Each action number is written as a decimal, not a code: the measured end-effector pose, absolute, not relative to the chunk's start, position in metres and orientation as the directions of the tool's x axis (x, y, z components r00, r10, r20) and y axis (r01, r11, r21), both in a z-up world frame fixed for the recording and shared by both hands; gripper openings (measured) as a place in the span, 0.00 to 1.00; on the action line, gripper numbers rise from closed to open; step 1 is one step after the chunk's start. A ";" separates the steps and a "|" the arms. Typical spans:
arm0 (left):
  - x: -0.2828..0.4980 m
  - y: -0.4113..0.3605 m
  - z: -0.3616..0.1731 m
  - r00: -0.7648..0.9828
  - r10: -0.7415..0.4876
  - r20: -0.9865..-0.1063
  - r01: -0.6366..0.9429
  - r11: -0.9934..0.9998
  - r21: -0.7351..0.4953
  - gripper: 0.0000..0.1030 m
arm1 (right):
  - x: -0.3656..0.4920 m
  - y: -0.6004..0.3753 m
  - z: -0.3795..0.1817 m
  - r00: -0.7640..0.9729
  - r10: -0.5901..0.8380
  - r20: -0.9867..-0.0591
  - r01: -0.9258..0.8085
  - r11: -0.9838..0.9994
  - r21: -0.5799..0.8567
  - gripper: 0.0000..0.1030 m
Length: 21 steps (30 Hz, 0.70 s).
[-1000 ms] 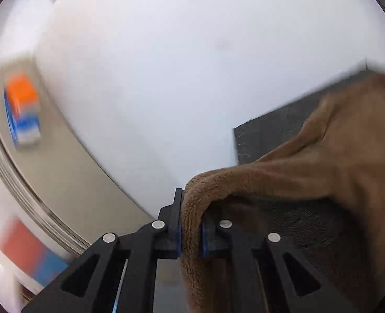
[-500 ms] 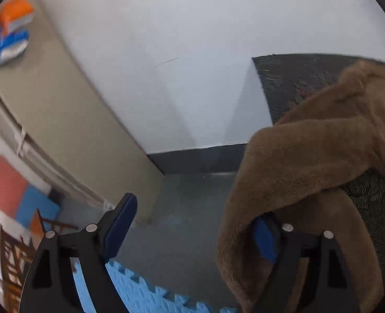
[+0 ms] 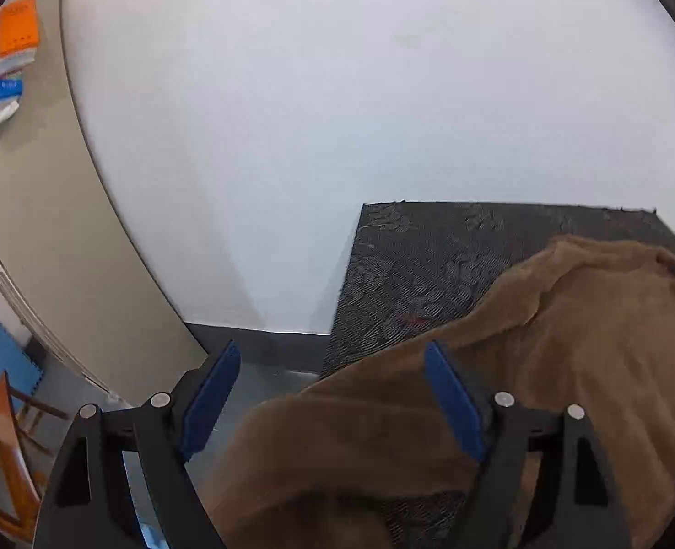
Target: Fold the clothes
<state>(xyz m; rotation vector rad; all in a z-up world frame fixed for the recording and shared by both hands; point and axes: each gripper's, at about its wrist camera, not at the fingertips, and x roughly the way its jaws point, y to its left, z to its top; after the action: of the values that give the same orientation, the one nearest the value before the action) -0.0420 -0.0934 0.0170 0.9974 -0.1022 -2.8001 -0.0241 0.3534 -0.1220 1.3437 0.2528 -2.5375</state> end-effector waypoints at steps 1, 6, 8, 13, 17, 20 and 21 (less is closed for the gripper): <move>-0.052 -0.090 0.017 -0.758 -0.140 -0.637 0.117 -0.990 0.078 0.84 | -0.024 0.353 -0.122 -0.539 -0.145 -0.829 0.306 -0.951 -0.032 0.99; -0.102 -0.032 -0.006 -0.679 0.009 -0.734 -0.084 -0.994 0.065 0.84 | -0.024 0.353 -0.122 -0.537 -0.150 -0.830 0.306 -0.951 -0.027 0.99; -0.124 -0.004 -0.024 -0.632 0.023 -0.775 -0.144 -0.986 0.089 0.84 | -0.025 0.353 -0.122 -0.537 -0.151 -0.830 0.307 -0.952 -0.025 0.99; -0.187 0.023 -0.059 -0.563 -0.050 -0.825 -0.104 -0.986 0.131 0.84 | -0.025 0.353 -0.121 -0.536 -0.153 -0.830 0.306 -0.952 -0.023 0.99; -0.233 0.016 -0.065 -0.570 -0.140 -0.810 -0.008 -0.984 0.175 0.84 | -0.025 0.354 -0.121 -0.535 -0.156 -0.830 0.307 -0.952 -0.018 0.99; -0.258 0.009 -0.069 -0.562 -0.181 -0.807 0.020 -0.979 0.205 0.86 | -0.025 0.355 -0.122 -0.533 -0.161 -0.831 0.307 -0.952 -0.013 0.99; -0.262 0.010 -0.071 -0.559 -0.193 -0.806 0.024 -0.976 0.217 0.89 | -0.025 0.355 -0.122 -0.532 -0.163 -0.831 0.307 -0.952 -0.011 0.99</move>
<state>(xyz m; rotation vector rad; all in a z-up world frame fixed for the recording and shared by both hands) -0.2625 0.0095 -0.0712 1.4074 -0.2745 -2.6560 -0.0250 0.3548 -0.1216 1.3459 0.2256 -2.5264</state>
